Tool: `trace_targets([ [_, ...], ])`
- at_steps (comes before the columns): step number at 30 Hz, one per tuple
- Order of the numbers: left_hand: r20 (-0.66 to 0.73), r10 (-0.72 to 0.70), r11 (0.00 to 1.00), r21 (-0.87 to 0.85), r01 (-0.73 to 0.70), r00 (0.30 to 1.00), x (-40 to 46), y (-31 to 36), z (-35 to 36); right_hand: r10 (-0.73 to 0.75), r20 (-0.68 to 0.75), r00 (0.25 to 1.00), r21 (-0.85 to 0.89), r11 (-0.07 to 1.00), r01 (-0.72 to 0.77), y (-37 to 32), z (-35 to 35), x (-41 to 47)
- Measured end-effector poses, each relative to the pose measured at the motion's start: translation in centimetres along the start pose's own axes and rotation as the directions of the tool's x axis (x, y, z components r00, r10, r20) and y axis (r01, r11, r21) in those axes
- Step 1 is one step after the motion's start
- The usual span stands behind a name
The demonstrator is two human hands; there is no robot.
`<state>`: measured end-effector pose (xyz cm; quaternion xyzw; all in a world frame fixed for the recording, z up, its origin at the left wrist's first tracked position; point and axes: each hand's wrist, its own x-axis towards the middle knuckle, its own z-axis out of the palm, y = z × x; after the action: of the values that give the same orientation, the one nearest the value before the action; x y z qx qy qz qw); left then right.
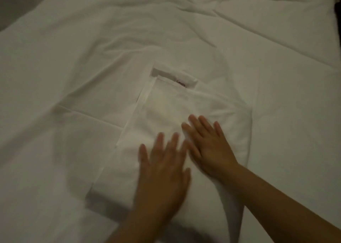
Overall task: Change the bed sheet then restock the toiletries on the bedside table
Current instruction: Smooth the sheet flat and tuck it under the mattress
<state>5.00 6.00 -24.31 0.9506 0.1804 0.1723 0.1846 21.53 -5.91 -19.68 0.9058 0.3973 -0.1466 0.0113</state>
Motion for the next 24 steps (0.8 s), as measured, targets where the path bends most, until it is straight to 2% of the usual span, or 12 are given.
trace_targets([
  [1, 0.157, 0.073, 0.997, -0.032, -0.069, 0.985, 1.6, 0.2, -0.3, 0.048, 0.006, 0.999, -0.036, 0.998, -0.048, 1.2, 0.5, 0.0],
  [2, 0.247, 0.077, 0.994, 0.053, -0.093, 0.966, 2.3, 0.1, -0.5, 0.093, 0.02, 0.995, -0.053, 0.994, -0.092, 2.5, 0.9, 0.3],
  [5, 0.396, -0.149, 0.976, 0.204, 0.071, 0.906, 1.5, -0.8, -0.4, 0.197, 0.052, 0.979, -0.074, 0.978, -0.193, 5.7, 0.4, 2.2],
  [6, 0.46, -0.217, 0.962, 0.252, 0.107, 0.861, 0.7, -1.1, -1.0, 0.244, 0.057, 0.968, -0.078, 0.968, -0.239, 6.4, 0.1, 2.7],
  [8, 0.428, -0.216, 0.955, 0.28, 0.099, 0.877, 0.5, -1.6, -2.2, 0.355, 0.048, 0.934, -0.057, 0.934, -0.353, 7.0, -0.7, 3.7],
  [10, 0.422, -0.139, 0.967, 0.254, 0.03, 0.896, 1.4, -0.5, -3.1, 0.422, -0.034, 0.906, -0.015, 0.906, -0.423, 6.1, -1.8, 4.7],
  [12, 0.413, 0.068, 0.973, 0.172, -0.151, 0.908, 3.0, 1.8, -3.2, 0.377, -0.128, 0.917, 0.029, 0.926, -0.376, 3.7, -2.5, 4.9],
  [14, 0.452, 0.197, 0.952, 0.125, -0.28, 0.87, 5.9, 3.6, -2.0, 0.311, -0.136, 0.941, 0.095, 0.949, -0.3, 1.3, -1.9, 4.0],
  [18, 0.549, 0.182, 0.919, 0.201, -0.34, 0.816, 11.8, 1.8, 3.2, 0.405, -0.185, 0.896, 0.131, 0.913, -0.386, -0.7, 2.6, -1.4],
  [21, 0.528, 0.144, 0.929, 0.218, -0.297, 0.837, 13.9, 0.7, 4.6, 0.43, -0.212, 0.878, 0.096, 0.903, -0.419, -2.0, 4.3, -5.1],
  [24, 0.498, 0.143, 0.93, 0.229, -0.288, 0.855, 14.6, 1.2, 4.2, 0.439, -0.178, 0.881, 0.119, 0.898, -0.424, -4.6, 4.1, -8.1],
])
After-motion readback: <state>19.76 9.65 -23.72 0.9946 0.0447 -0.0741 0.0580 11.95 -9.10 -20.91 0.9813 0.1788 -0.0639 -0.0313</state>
